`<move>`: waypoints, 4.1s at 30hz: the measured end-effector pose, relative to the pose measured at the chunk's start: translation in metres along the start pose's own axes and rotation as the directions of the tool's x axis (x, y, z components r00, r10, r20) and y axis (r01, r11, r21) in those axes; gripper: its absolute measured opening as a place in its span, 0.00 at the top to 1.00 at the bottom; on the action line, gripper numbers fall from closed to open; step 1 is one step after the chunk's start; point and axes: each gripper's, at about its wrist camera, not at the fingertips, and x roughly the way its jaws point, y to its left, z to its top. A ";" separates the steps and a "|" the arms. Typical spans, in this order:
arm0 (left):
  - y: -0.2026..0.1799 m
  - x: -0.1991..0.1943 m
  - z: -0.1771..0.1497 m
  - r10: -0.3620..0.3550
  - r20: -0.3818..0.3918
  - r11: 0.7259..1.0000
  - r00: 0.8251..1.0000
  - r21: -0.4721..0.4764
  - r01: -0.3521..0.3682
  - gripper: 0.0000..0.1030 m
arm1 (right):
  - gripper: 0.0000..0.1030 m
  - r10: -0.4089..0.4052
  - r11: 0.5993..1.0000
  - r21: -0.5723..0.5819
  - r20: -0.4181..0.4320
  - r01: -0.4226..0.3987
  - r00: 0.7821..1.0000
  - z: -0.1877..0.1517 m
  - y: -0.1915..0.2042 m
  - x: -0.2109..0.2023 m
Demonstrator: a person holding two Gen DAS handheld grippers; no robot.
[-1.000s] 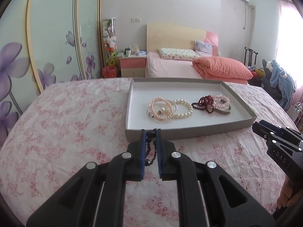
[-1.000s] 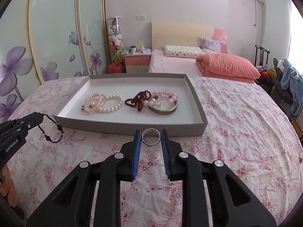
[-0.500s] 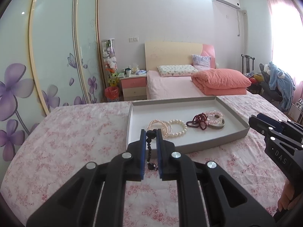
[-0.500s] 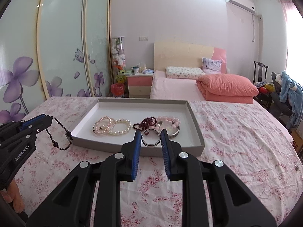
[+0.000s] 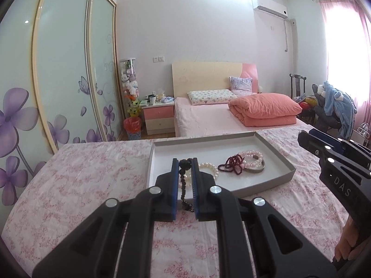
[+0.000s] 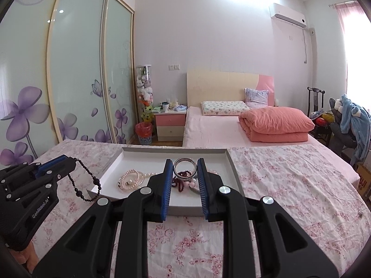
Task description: Organize jewelry
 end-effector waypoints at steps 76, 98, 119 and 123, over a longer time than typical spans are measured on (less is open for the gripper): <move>0.060 0.000 0.011 0.043 -0.009 0.989 0.999 -0.142 -0.044 0.29 | 0.36 0.023 0.993 0.118 -0.080 -0.014 0.996 0.000 -0.017 0.003; 0.055 -0.084 -0.035 0.086 0.047 0.989 0.995 -0.123 -0.080 0.04 | 0.03 0.002 0.997 0.080 -0.009 -0.001 1.000 -0.028 -0.008 -0.068; 0.050 -0.093 -0.064 0.085 0.051 0.992 0.995 -0.103 -0.080 0.04 | 0.02 -0.029 0.997 0.078 0.016 0.028 0.999 -0.059 -0.012 -0.085; 0.045 -0.095 -0.064 0.082 0.060 0.993 0.995 -0.091 -0.076 0.04 | 0.02 -0.034 0.997 0.070 0.015 0.033 0.999 -0.058 -0.012 -0.085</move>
